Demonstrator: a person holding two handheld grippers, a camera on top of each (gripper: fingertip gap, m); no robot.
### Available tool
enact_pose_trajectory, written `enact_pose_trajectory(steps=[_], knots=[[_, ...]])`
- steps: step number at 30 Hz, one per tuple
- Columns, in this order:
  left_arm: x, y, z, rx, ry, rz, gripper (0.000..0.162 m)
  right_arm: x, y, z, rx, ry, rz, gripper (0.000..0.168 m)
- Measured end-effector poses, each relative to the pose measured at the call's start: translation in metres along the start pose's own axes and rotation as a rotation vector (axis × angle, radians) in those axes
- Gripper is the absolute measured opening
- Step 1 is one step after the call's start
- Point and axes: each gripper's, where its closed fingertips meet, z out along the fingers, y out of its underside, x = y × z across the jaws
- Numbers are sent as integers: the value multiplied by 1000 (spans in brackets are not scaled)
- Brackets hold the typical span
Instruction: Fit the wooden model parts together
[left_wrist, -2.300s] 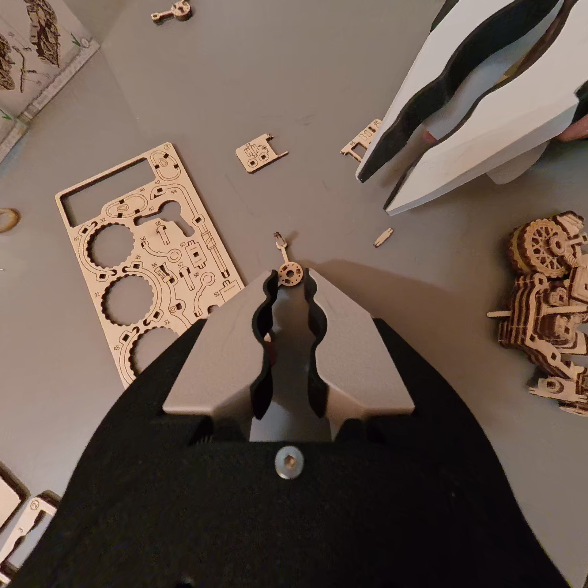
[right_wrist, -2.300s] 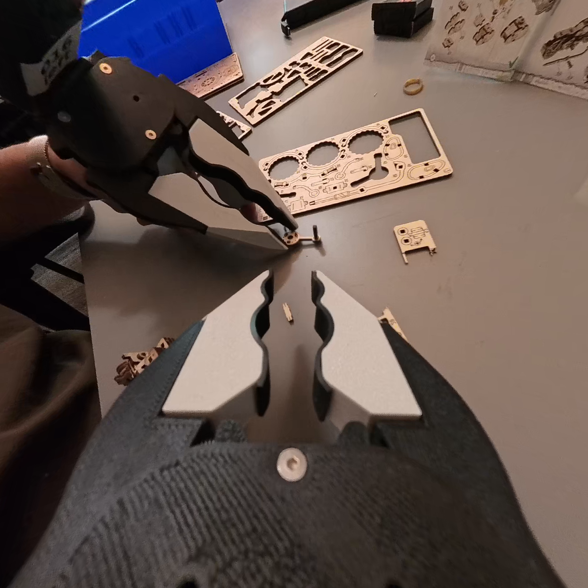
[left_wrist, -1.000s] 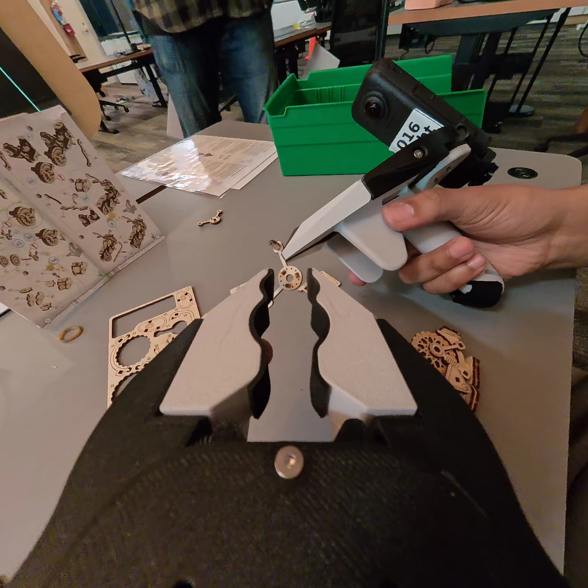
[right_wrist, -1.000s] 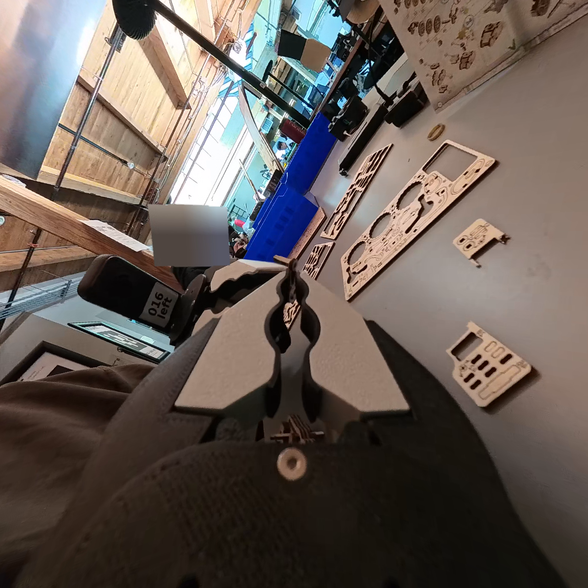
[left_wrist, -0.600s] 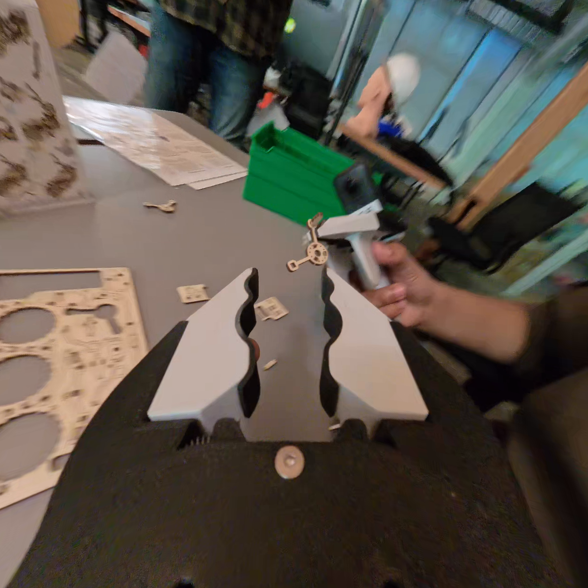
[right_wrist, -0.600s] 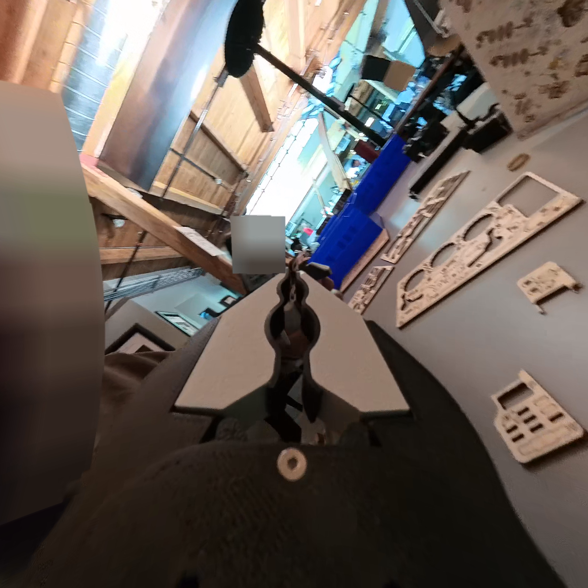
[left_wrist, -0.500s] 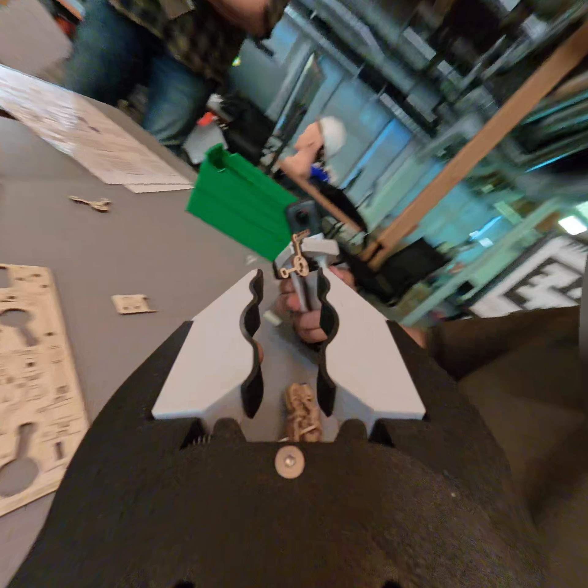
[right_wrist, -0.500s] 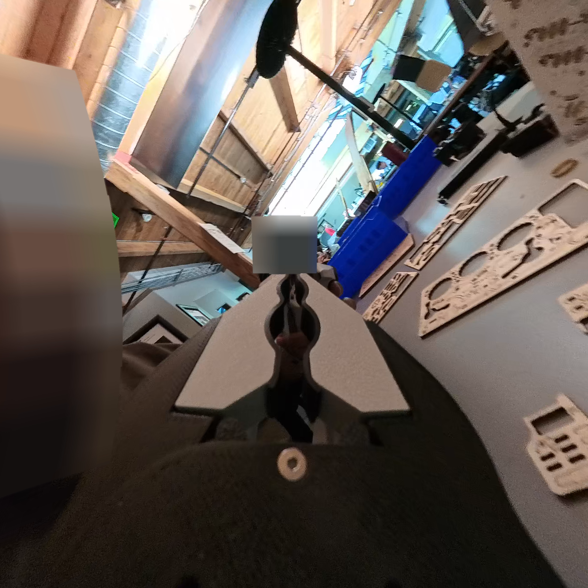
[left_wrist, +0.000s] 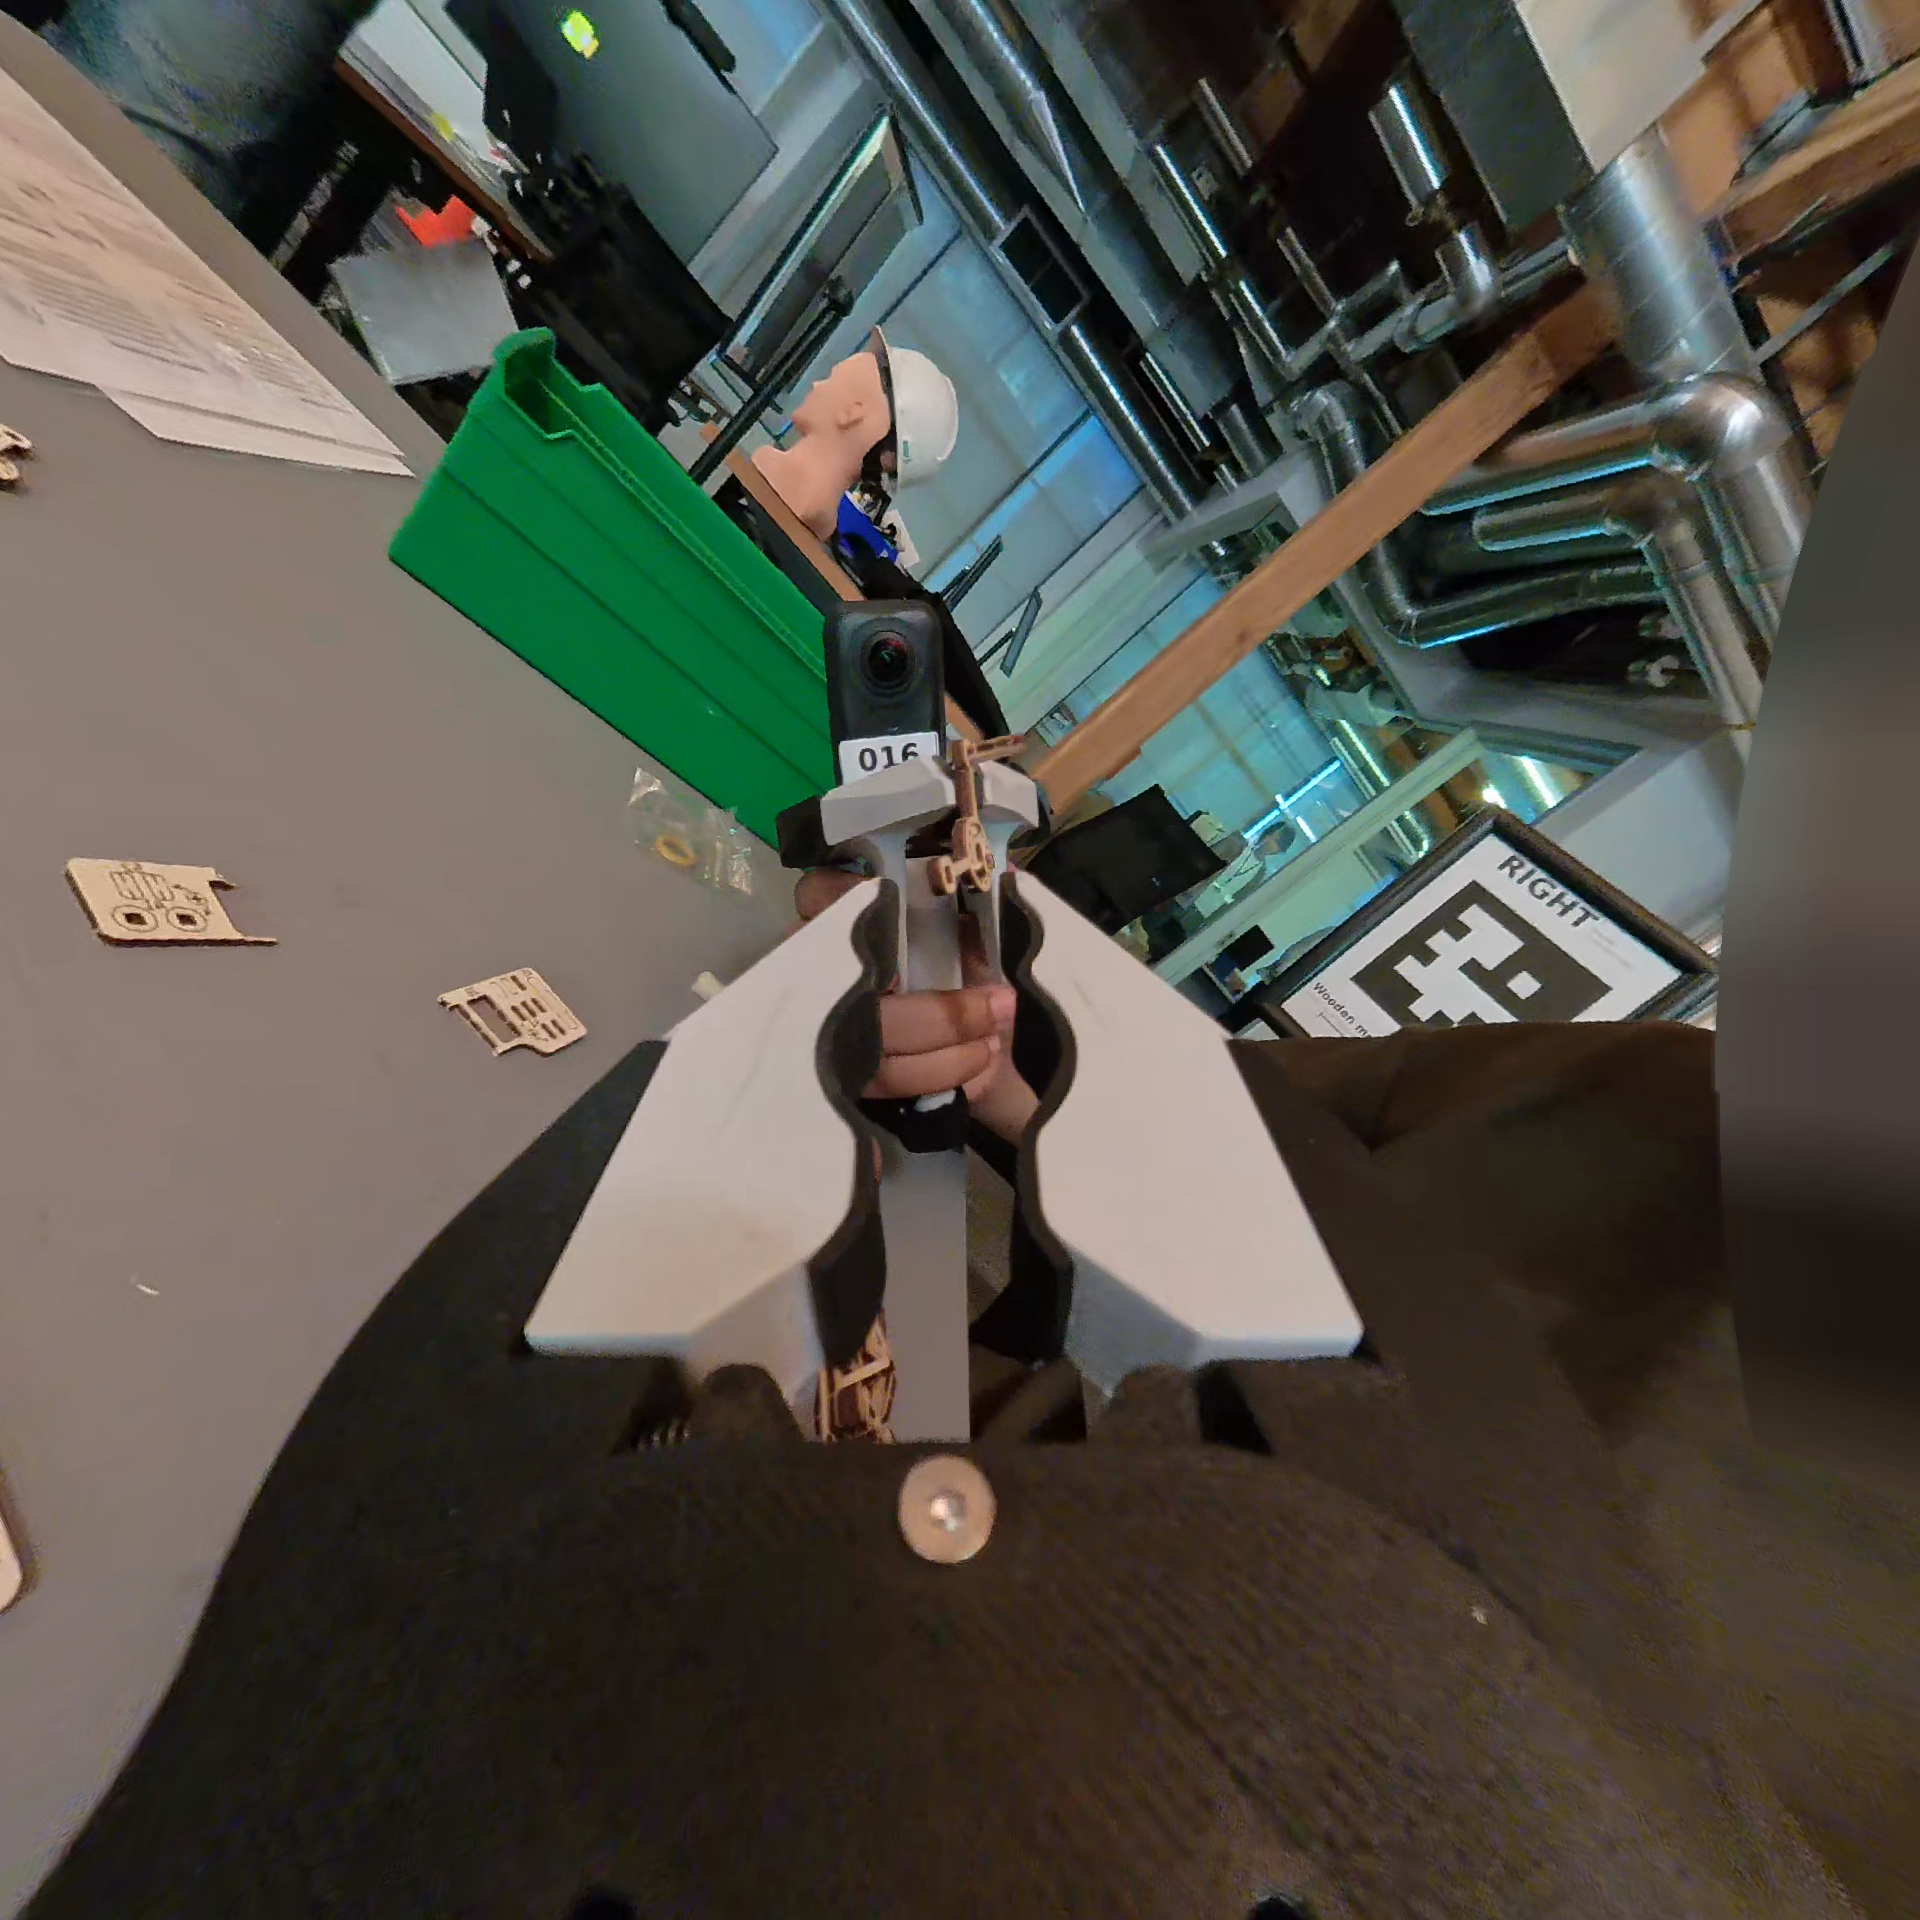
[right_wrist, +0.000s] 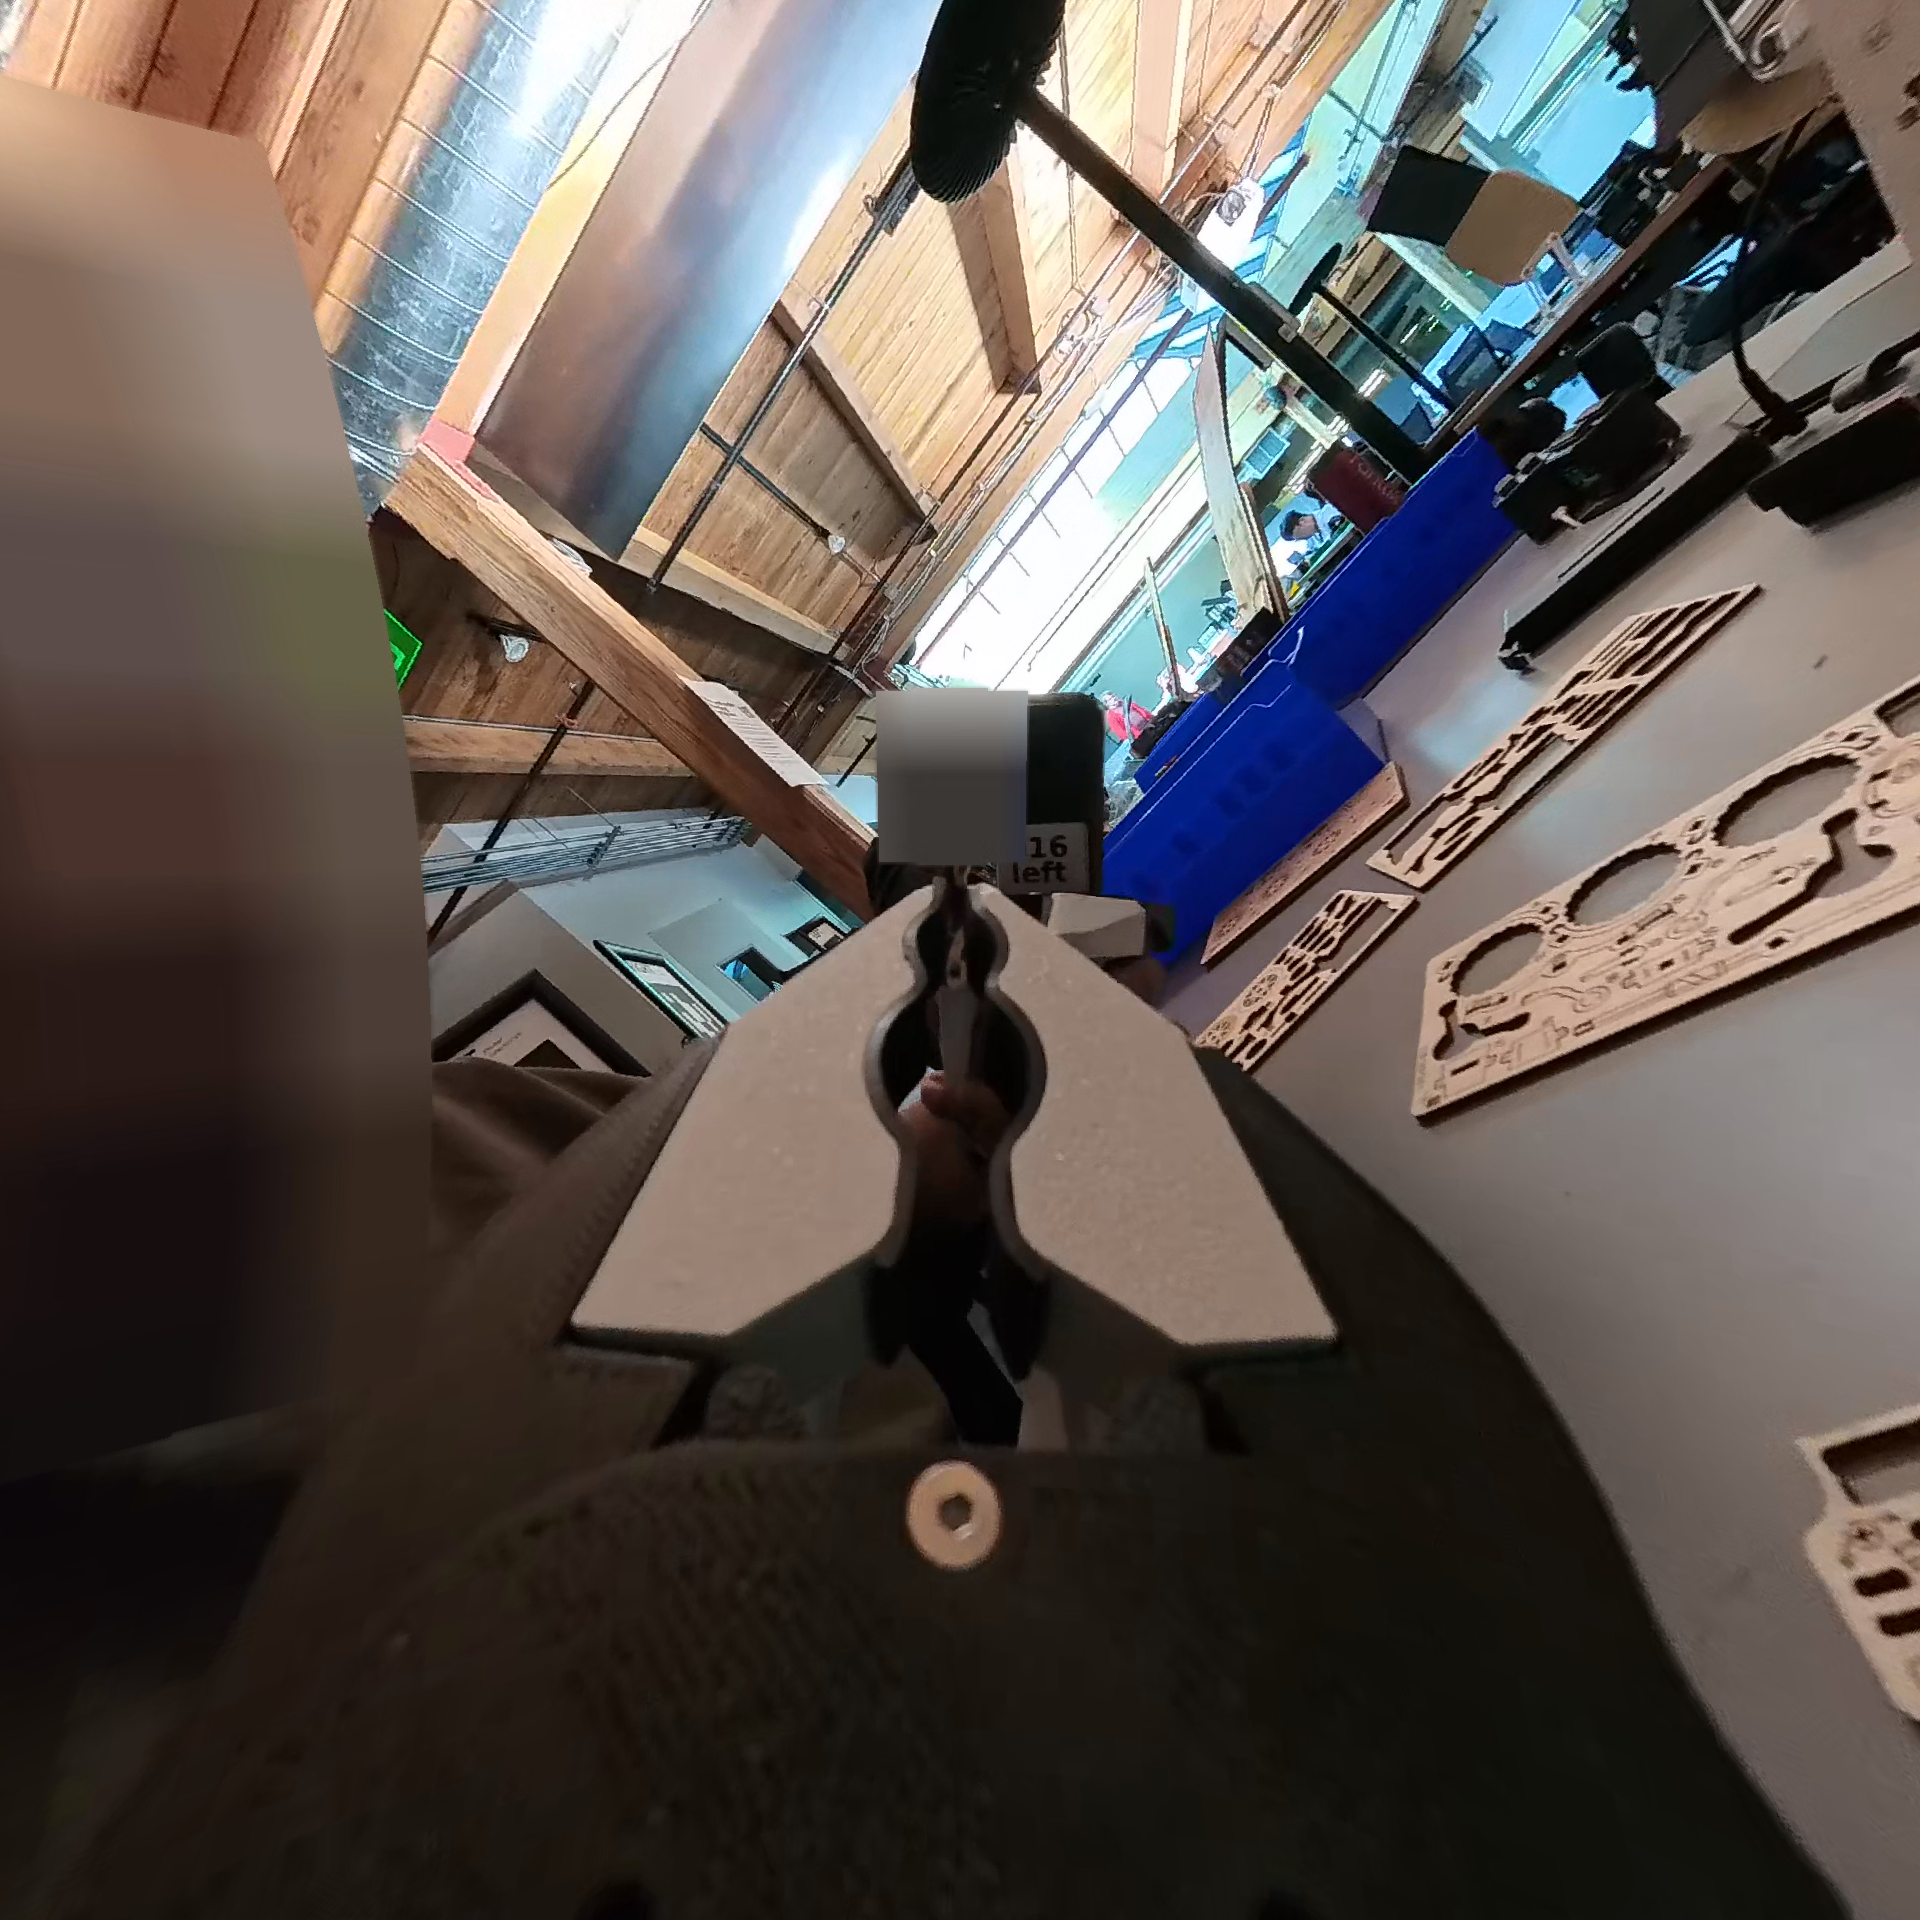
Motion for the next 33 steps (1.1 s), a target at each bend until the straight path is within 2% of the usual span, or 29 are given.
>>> enact_pose_trajectory(steps=[7, 13, 22, 23, 25, 27, 28, 30, 33], knots=[[-2, -1, -1, 7, 12, -34, 8, 1, 3, 1, -20, 0, 0, 1], [-3, 0, -1, 4, 17, -50, 10, 1, 4, 1, -18, -3, 9, 1], [0, -2, -1, 13, 51, -86, 0, 5, 3, 0, -21, 19, 10, 0], [-2, -2, -2, 18, 42, -89, 0, 8, 2, 0, -25, 34, 9, 2], [-8, -6, -3, 40, 20, -101, 0, 17, -1, -4, -26, 81, 15, 20], [-17, -12, -8, 86, -17, -127, 0, 31, -6, -12, -24, 170, 1, 27], [-24, -17, -11, 114, -52, -137, 0, 41, -8, -17, -29, 249, -55, 28], [-40, -24, -19, 169, -146, -139, 0, 60, -9, -26, -104, 470, -318, 28], [-52, -26, -25, 191, -248, -106, 0, 63, -8, -28, -326, 750, -940, 28]])
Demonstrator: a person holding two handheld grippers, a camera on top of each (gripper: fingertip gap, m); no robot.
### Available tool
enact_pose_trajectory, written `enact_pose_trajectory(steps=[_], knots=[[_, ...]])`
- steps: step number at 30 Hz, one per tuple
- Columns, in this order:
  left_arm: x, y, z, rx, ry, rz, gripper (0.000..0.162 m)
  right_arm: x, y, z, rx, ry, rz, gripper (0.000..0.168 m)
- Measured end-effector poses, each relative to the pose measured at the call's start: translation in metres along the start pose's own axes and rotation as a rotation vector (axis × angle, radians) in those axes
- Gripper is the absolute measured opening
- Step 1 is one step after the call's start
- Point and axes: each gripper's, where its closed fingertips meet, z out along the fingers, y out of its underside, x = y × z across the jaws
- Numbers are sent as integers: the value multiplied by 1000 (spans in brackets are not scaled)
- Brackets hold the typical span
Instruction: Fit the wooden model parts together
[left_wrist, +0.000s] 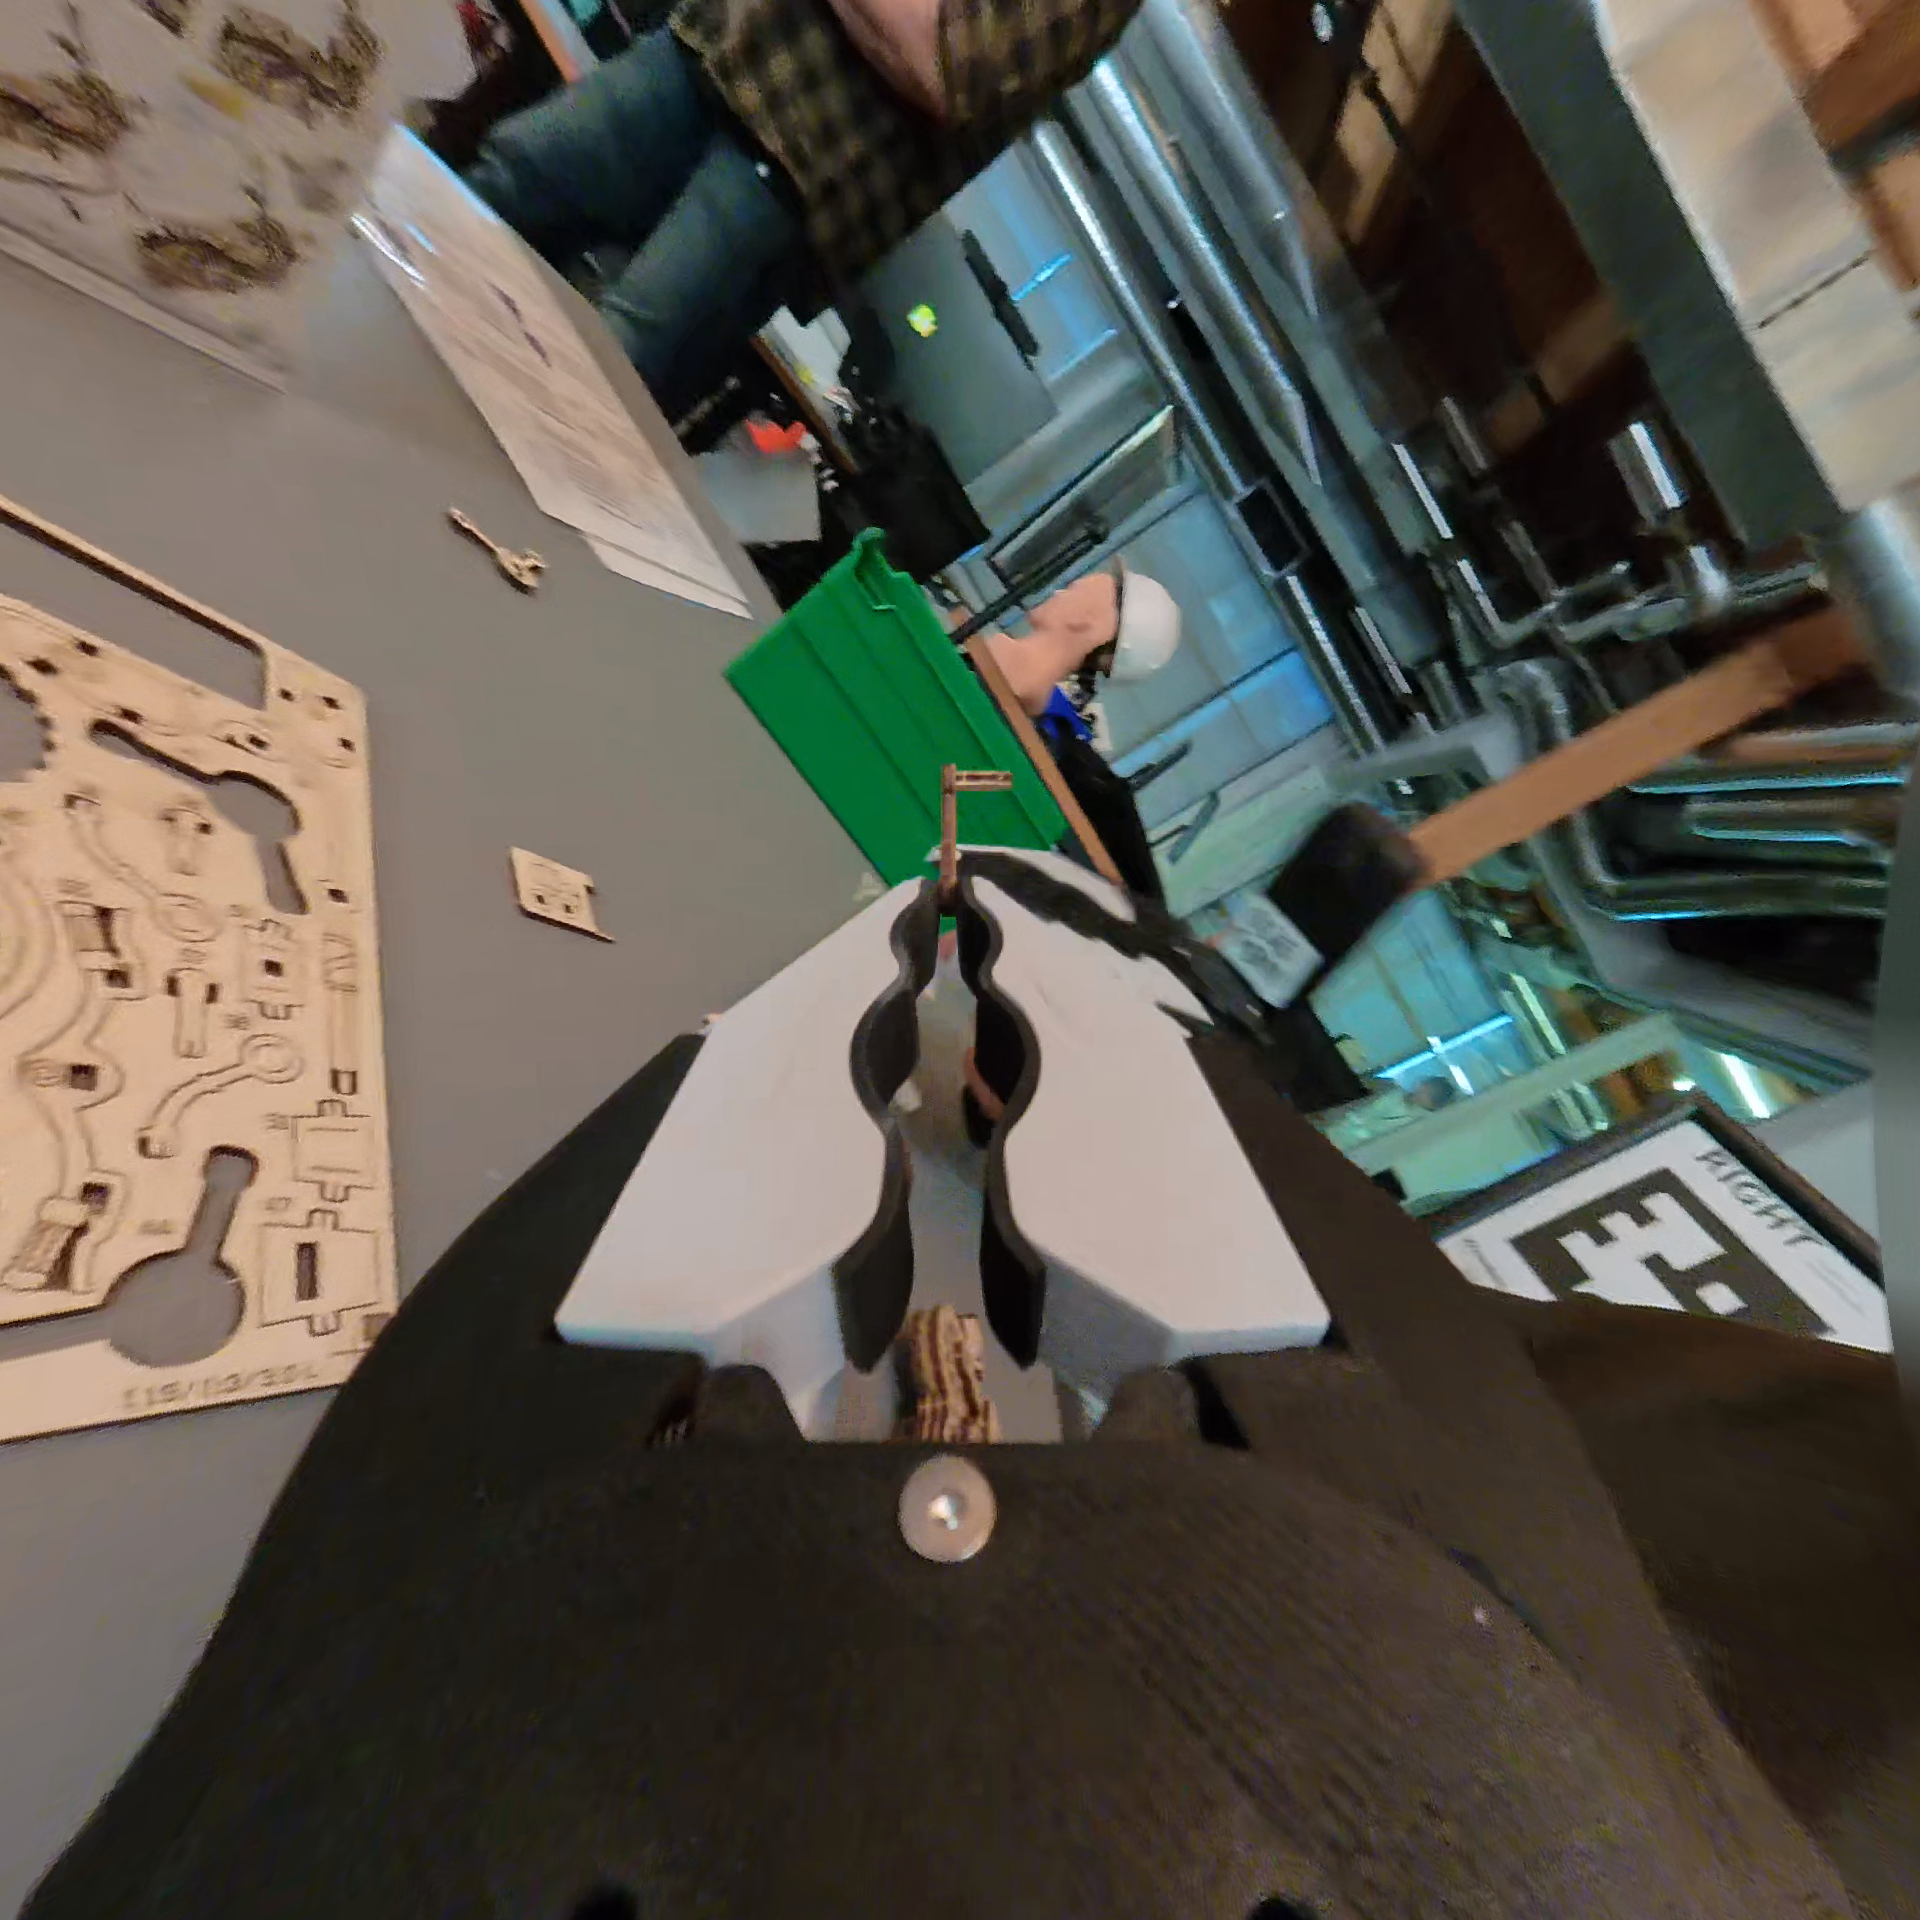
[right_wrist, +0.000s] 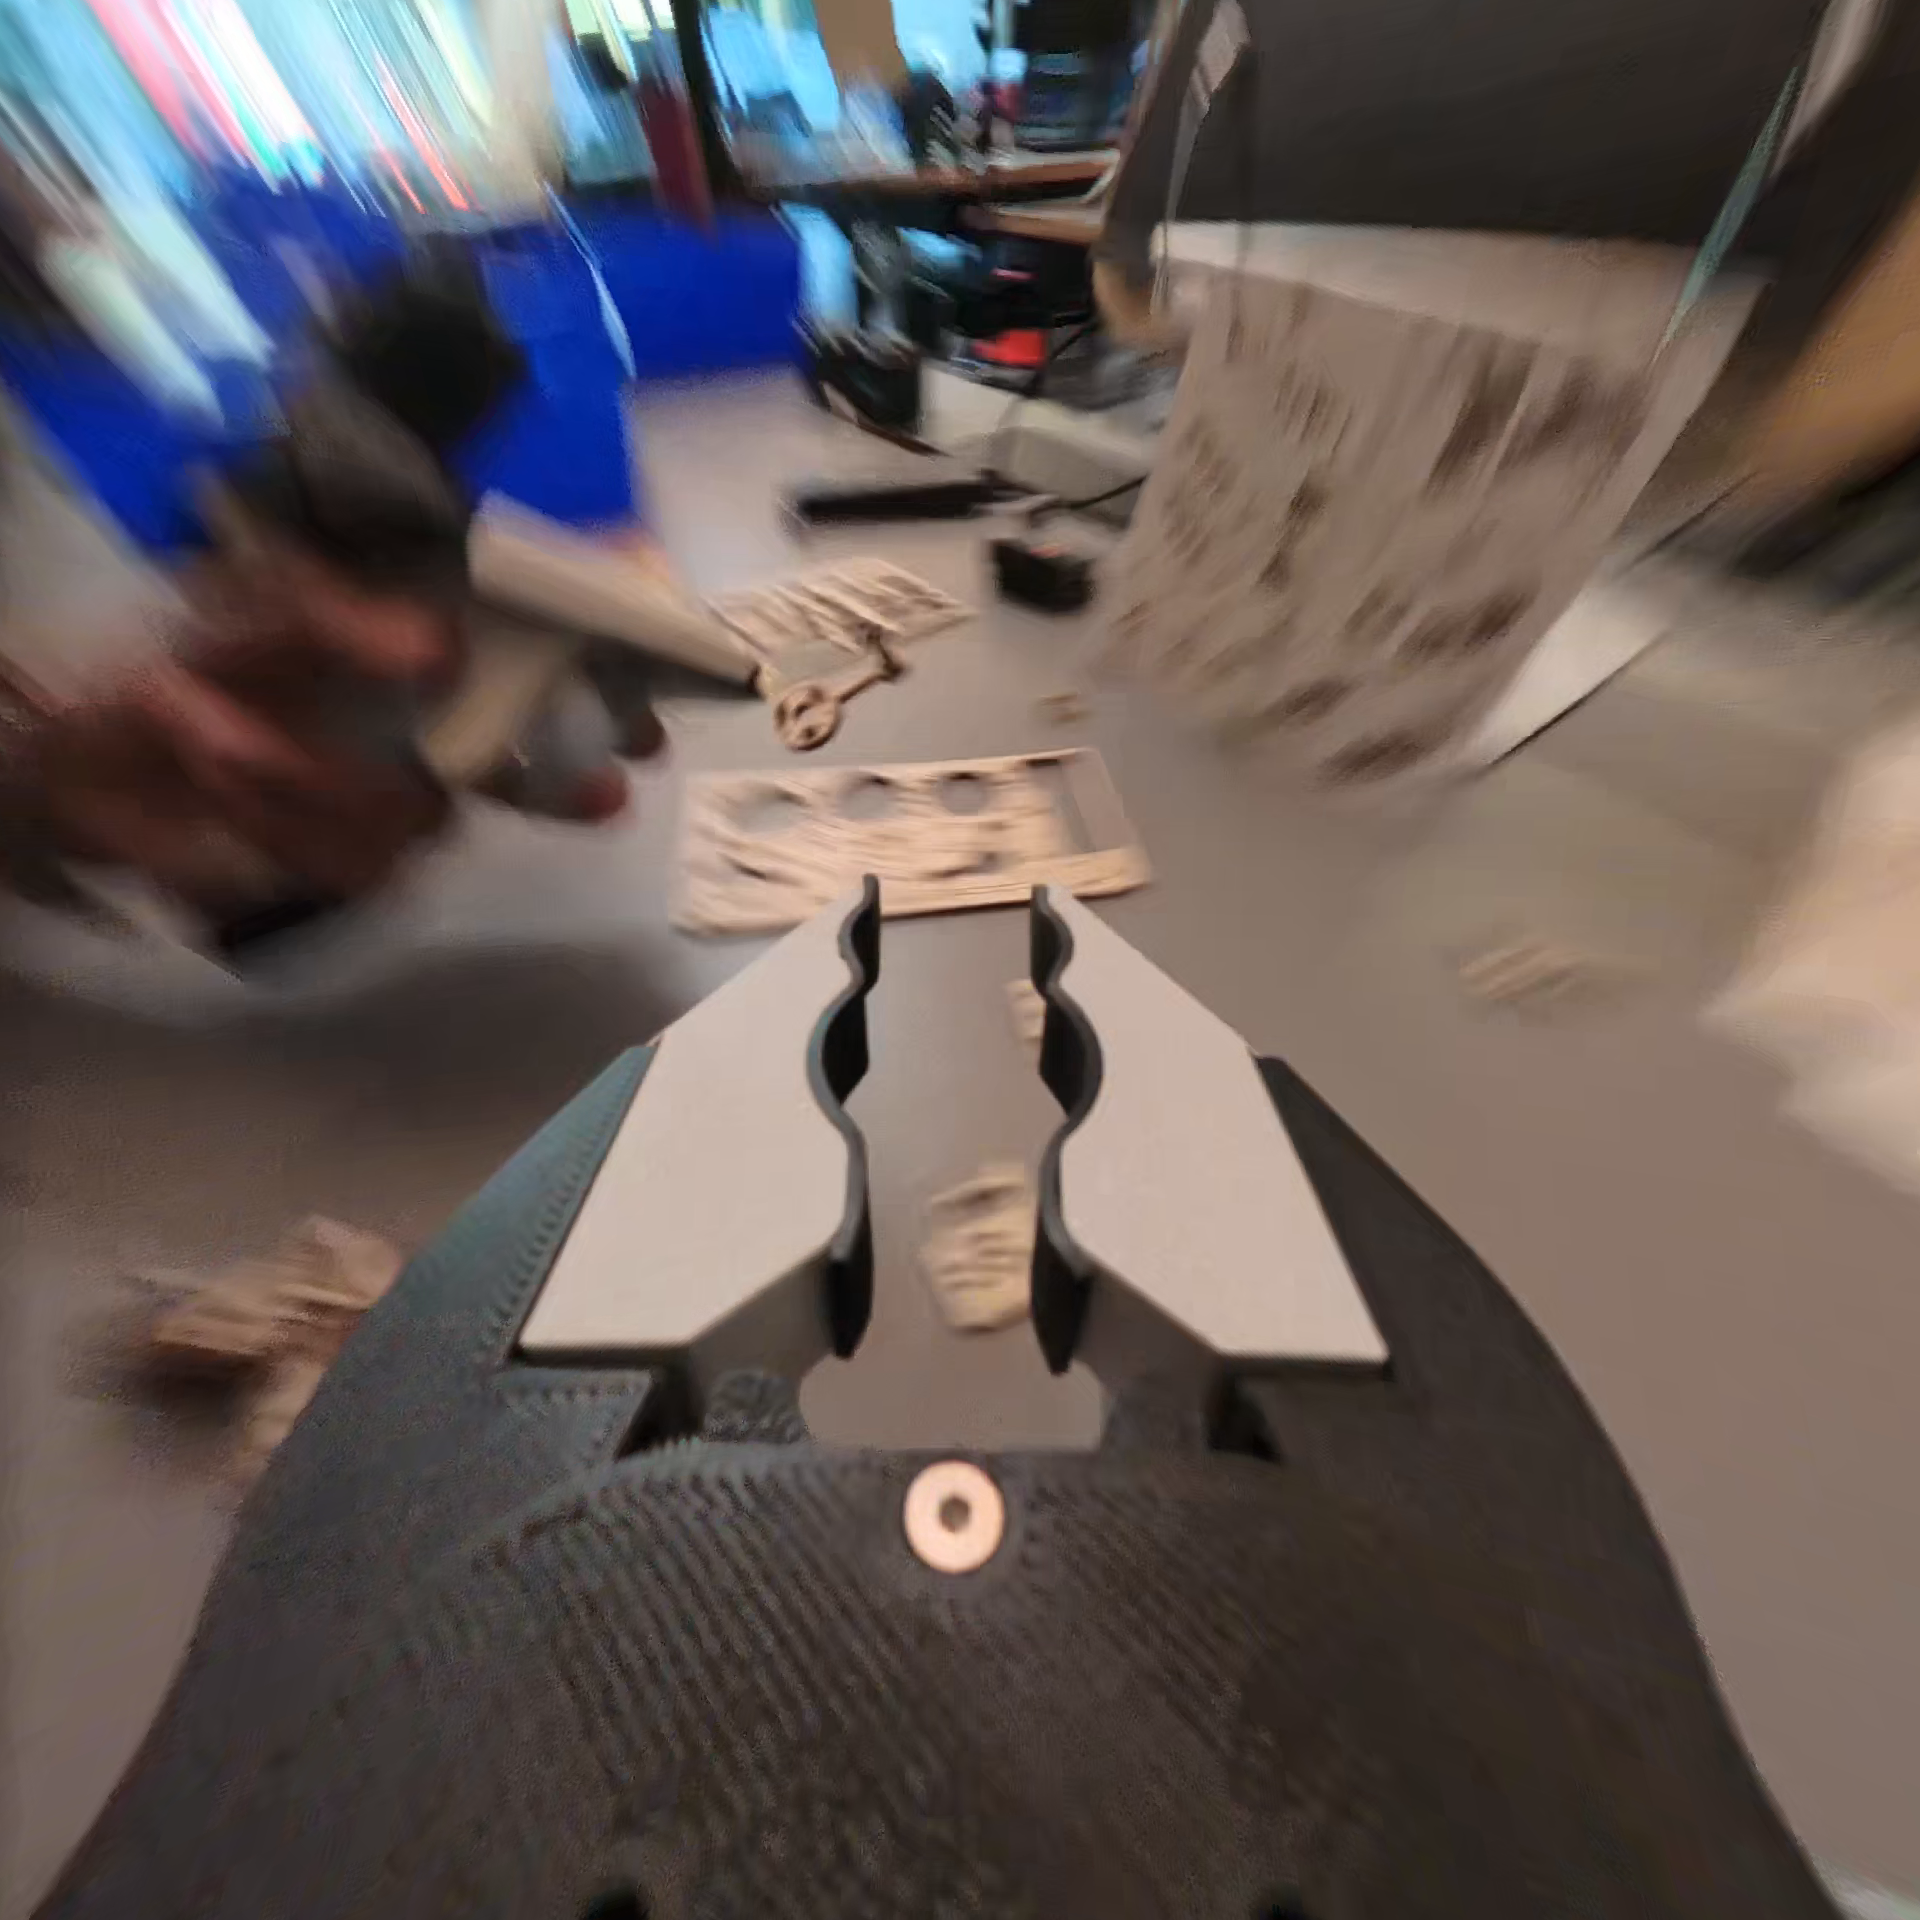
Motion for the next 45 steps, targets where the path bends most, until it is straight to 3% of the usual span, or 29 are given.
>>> enact_pose_trajectory(steps=[4, 7, 14, 34, 36, 39, 42, 45], knots=[[0, 10, 4, -34, -47, 77, 0, -30, -13, -3, 24, 221, -665, 19], [4, 21, 8, -70, -55, 128, 0, -52, -5, 4, -5, 228, -845, 13], [13, 38, 15, -125, -69, 274, 0, -45, -2, 4, -44, 207, -740, 17], [7, 54, 17, -235, -148, 490, 0, -39, 18, 9, -154, 233, -893, 16], [11, 53, 17, -226, -114, 489, 3, -40, 16, 8, -141, 216, -843, 15], [25, 51, 15, -191, 6, 542, 20, -43, 12, 7, -107, 162, -708, 15], [27, 44, 5, -144, 71, 697, 21, -51, 6, 5, -63, 64, -531, 15], [29, 38, -2, -138, 114, 733, 20, -59, -2, 1, -14, -46, -347, 15]])
